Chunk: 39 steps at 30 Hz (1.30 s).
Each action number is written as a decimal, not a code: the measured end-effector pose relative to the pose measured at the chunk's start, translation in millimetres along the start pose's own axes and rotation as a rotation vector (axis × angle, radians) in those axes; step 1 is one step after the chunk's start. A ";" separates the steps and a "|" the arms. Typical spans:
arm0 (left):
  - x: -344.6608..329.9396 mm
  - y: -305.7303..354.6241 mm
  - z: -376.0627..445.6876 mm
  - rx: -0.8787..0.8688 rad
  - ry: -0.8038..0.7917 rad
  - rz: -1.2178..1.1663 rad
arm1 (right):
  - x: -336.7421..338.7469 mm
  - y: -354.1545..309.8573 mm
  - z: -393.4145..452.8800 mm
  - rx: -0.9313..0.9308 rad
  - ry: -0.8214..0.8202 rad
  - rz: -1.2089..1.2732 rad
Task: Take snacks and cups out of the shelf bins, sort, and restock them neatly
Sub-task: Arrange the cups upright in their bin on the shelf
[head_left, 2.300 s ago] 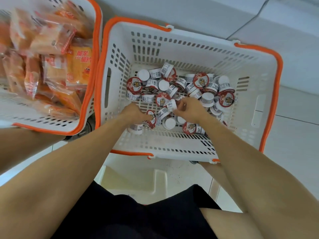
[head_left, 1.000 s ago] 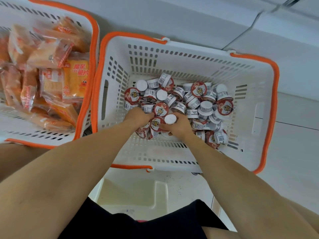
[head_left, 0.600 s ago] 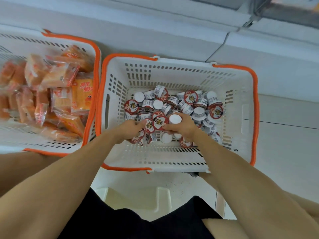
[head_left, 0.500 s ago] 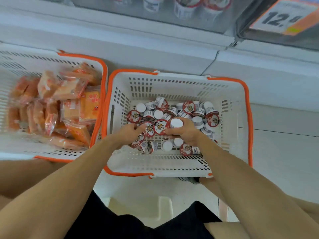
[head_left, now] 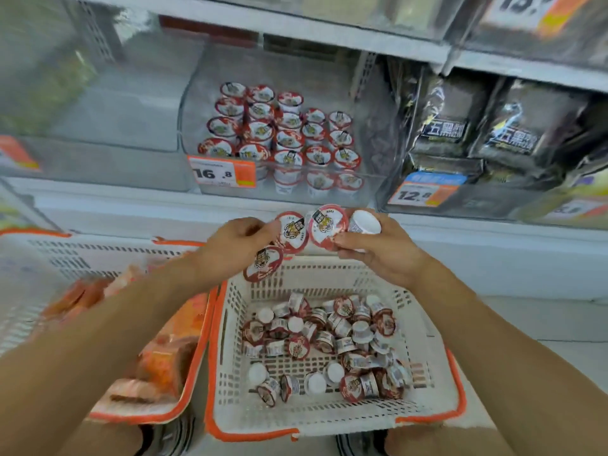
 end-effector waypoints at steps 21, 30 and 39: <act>75.4 60.4 59.1 -0.156 0.097 -0.264 | -9.7 -96.0 246.3 -0.083 0.486 0.089; 79.1 76.1 70.1 -0.145 0.060 -0.344 | 2.2 -92.7 241.4 -0.100 0.512 -0.113; 54.7 89.0 75.3 -0.169 0.026 -0.465 | 25.7 -130.7 240.8 0.195 0.476 -1.471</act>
Point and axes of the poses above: each hand's wrist, its own z-axis towards the middle knuckle, its own x-axis out of the back of the hand, y = z × x, the point moved 4 cm from there along z, towards the middle knuckle, and after that the axes turned 5 degrees about x, right-handed, at the moved point
